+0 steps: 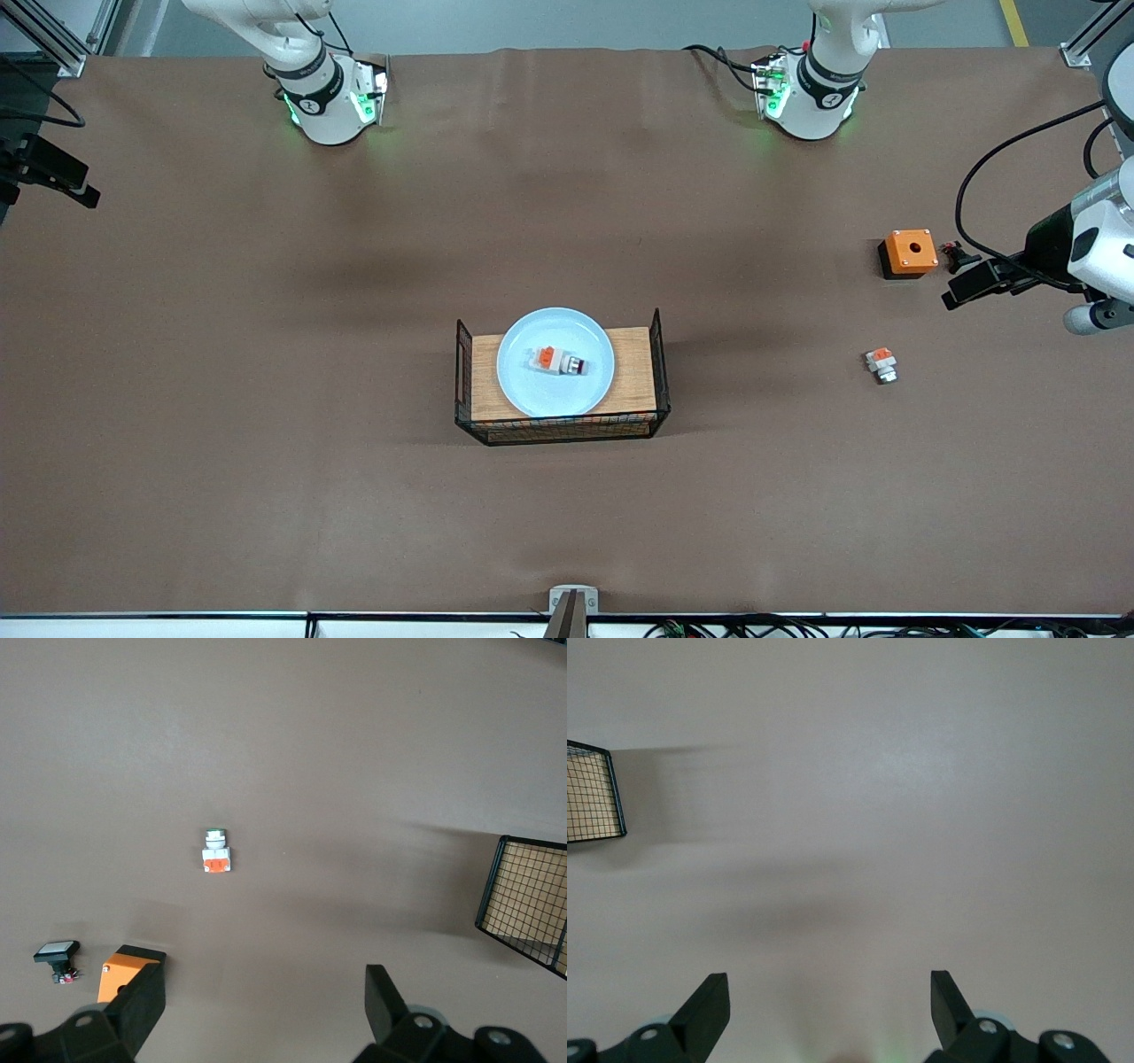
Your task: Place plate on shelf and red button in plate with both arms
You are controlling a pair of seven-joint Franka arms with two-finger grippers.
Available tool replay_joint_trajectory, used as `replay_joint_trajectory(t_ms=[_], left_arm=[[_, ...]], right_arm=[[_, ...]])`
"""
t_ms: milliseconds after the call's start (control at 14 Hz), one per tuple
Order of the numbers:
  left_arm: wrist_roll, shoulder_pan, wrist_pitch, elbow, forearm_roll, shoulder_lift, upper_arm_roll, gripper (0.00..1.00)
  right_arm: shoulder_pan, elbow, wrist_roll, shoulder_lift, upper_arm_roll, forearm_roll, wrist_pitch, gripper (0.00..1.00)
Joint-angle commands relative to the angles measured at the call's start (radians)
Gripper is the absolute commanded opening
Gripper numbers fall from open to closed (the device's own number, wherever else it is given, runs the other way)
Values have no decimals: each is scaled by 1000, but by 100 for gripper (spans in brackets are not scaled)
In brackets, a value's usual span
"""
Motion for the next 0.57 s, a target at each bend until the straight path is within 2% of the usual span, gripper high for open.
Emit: replay_joint_trajectory(t_ms=[0, 498], left_arm=[[21, -70, 17, -26, -1, -32, 71, 99], [57, -61, 28, -3, 1, -64, 62, 99]], right_arm=[[-12, -36, -4, -34, 4, 19, 22, 100], [-23, -63, -1, -47, 4, 45, 37, 100]])
